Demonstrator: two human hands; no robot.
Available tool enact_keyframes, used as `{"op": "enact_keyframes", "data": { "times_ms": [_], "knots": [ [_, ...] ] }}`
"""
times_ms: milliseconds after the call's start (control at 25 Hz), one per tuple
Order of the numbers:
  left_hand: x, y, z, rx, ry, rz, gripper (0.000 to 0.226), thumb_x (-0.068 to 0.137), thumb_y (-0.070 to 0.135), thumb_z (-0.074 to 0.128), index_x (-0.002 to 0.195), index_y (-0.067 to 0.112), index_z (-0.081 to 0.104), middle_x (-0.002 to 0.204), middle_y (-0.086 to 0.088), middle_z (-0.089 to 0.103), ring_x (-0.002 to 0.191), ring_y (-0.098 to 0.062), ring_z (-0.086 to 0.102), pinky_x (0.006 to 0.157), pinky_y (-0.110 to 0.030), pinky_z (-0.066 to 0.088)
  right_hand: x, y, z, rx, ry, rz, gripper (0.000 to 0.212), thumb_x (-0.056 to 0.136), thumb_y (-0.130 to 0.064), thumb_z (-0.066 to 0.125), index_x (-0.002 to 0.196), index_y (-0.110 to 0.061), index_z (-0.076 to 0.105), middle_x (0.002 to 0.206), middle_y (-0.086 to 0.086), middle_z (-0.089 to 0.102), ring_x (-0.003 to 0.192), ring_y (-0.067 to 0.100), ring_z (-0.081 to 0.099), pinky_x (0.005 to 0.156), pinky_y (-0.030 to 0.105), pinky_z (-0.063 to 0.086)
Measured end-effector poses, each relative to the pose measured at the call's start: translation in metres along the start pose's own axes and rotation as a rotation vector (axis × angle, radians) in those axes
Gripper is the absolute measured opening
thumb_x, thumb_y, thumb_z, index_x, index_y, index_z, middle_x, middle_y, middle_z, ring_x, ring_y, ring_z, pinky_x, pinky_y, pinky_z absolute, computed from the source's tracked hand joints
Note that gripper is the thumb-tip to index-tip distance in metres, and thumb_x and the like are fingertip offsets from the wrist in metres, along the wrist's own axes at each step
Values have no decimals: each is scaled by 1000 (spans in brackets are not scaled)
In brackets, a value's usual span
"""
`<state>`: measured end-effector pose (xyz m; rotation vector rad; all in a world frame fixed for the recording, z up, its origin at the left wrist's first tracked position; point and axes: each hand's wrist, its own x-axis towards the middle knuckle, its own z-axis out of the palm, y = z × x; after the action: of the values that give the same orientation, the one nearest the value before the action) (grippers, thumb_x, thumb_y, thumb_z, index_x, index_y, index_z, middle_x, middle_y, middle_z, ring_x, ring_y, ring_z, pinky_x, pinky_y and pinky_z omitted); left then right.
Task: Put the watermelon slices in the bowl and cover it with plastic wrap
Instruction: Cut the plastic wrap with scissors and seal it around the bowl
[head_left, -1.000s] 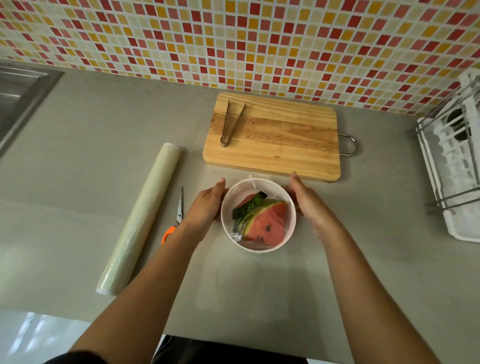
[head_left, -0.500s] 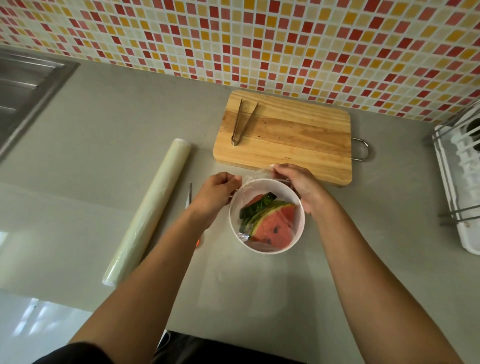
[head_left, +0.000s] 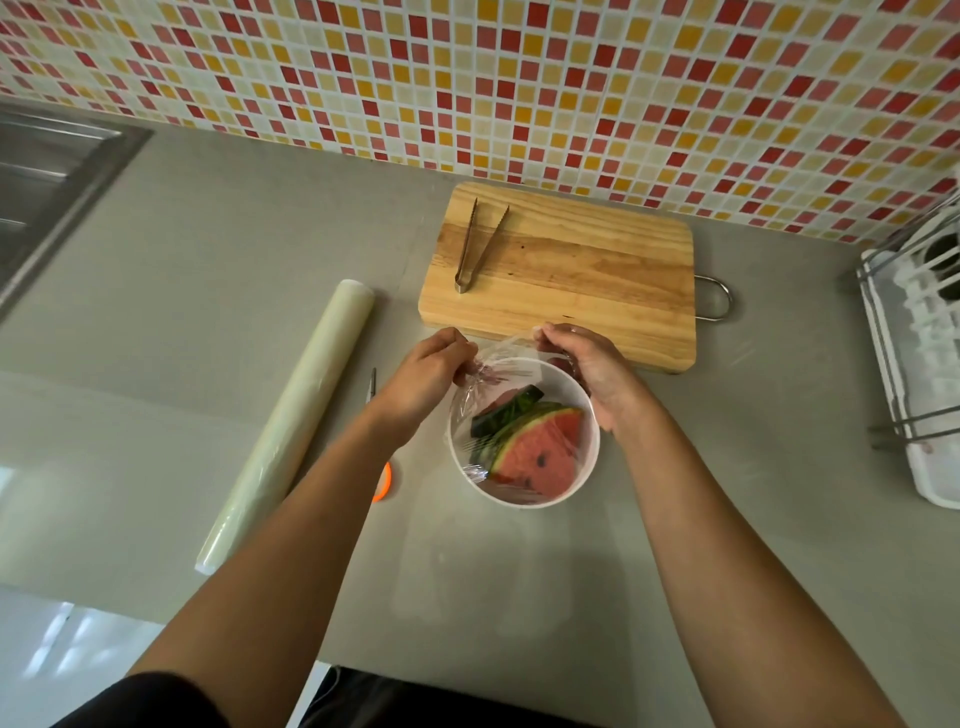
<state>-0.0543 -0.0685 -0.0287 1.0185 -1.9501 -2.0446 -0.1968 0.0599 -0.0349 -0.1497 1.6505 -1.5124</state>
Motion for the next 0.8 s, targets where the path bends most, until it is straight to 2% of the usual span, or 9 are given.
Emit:
{"op": "enact_keyframes", "data": {
  "times_ms": [80, 200, 320, 440, 560, 640, 800],
  "knots": [
    [2, 0, -1, -76, -16, -50, 28, 93, 16, 47, 66, 19, 48, 65, 2, 48, 57, -9, 44, 53, -23, 30, 0, 0, 0, 2, 1, -15, 18, 84, -22, 65, 67, -21, 70, 67, -9, 71, 68, 7, 64, 69, 22, 47],
    [3, -2, -1, -221, -60, -114, 25, 95, 19, 50, 70, 19, 52, 67, 0, 51, 58, -10, 44, 56, -25, 31, 0, 0, -1, 16, -6, -10, 21, 83, -23, 65, 63, -22, 71, 67, -9, 70, 70, 10, 63, 69, 24, 46],
    [2, 0, 0, -207, -91, -137, 15, 92, 15, 58, 78, 16, 61, 72, -4, 60, 60, -11, 49, 58, -23, 37, 1, 2, -2, 33, -32, -12, 23, 82, -24, 65, 60, -26, 73, 66, -10, 69, 72, 13, 61, 71, 27, 45],
    [0, 5, -2, -184, -92, -132, 6, 87, 7, 64, 85, 12, 67, 71, 0, 65, 60, -10, 51, 59, -23, 39, 1, 3, -2, 47, -36, -31, 23, 82, -23, 65, 61, -26, 73, 65, -12, 68, 73, 11, 59, 71, 27, 44],
    [-1, 8, -4, -193, -86, -146, 13, 86, 9, 65, 98, 4, 70, 76, -3, 63, 66, -11, 50, 64, -25, 39, 2, 4, -2, 20, -34, -53, 22, 82, -25, 64, 62, -27, 74, 63, -14, 68, 71, 9, 57, 68, 24, 43],
    [0, 9, -5, -185, -119, -172, 21, 86, 13, 65, 102, 0, 69, 73, -2, 62, 63, -10, 49, 64, -24, 40, 1, 5, -2, 24, -19, -51, 23, 83, -25, 64, 62, -27, 74, 61, -14, 67, 67, 7, 57, 64, 22, 44],
    [3, 11, -6, -121, -181, -156, 6, 86, 13, 65, 84, 9, 70, 69, 1, 64, 62, -10, 52, 62, -23, 43, 1, 6, -2, 7, 7, -50, 21, 82, -28, 65, 64, -26, 75, 56, -15, 62, 60, 4, 54, 58, 16, 43]
  ]
}}
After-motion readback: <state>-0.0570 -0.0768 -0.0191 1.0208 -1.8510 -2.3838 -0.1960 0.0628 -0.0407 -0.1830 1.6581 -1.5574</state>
